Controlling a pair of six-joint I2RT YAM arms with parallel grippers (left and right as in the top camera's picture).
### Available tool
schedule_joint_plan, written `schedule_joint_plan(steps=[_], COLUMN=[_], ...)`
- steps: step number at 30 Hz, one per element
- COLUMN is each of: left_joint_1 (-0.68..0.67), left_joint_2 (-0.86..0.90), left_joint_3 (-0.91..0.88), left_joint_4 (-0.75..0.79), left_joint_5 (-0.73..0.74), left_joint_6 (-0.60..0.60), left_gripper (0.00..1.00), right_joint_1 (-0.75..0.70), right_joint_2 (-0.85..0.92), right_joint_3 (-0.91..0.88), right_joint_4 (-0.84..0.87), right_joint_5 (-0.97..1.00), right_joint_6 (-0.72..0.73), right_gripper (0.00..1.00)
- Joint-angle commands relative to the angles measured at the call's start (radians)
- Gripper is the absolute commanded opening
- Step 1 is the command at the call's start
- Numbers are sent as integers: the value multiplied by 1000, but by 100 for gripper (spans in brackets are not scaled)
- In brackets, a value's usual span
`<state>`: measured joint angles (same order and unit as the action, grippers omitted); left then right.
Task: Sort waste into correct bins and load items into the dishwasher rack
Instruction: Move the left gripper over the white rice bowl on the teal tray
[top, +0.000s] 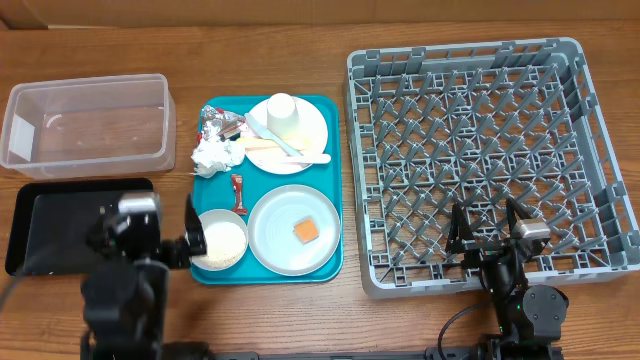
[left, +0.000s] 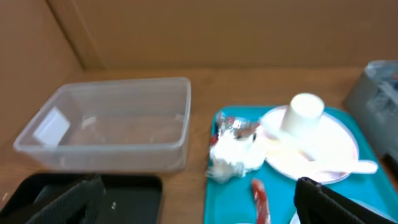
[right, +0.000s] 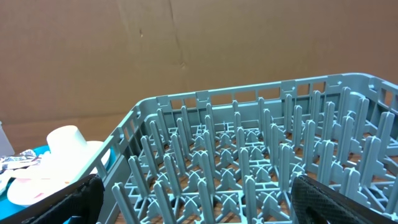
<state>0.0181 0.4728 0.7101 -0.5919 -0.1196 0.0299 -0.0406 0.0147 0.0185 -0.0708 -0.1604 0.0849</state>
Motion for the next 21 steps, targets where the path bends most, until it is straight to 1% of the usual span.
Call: schedule_joint_plan(steps=[1, 4, 6, 8, 13, 17, 21], left_joint_1=[-5, -5, -5, -5, 14, 60, 137], left_joint_2=[138, 211, 231, 242, 293, 354, 433], left_joint_3=[130, 207, 243, 255, 270, 335, 451], left_joint_4=[-30, -45, -74, -86, -162, -224, -338], left_joint_5=[-42, 21, 69, 72, 86, 182, 167], left_joint_6=[16, 16, 44, 52, -34, -29, -29], left_gripper=[100, 100, 100, 100, 100, 100, 100], right_joint_1=[-5, -5, -5, -5, -5, -5, -5], right_joint_2=[-12, -12, -12, -12, -12, -12, -12], right_joint_3=[-11, -11, -11, -11, -11, -11, -11], right_joint_4=[5, 5, 5, 5, 5, 5, 5], right_joint_5=[-6, -6, -6, -6, -6, -6, -6], right_joint_6=[-3, -3, -3, -3, -3, -3, -3], right_gripper=[100, 100, 100, 100, 100, 100, 100])
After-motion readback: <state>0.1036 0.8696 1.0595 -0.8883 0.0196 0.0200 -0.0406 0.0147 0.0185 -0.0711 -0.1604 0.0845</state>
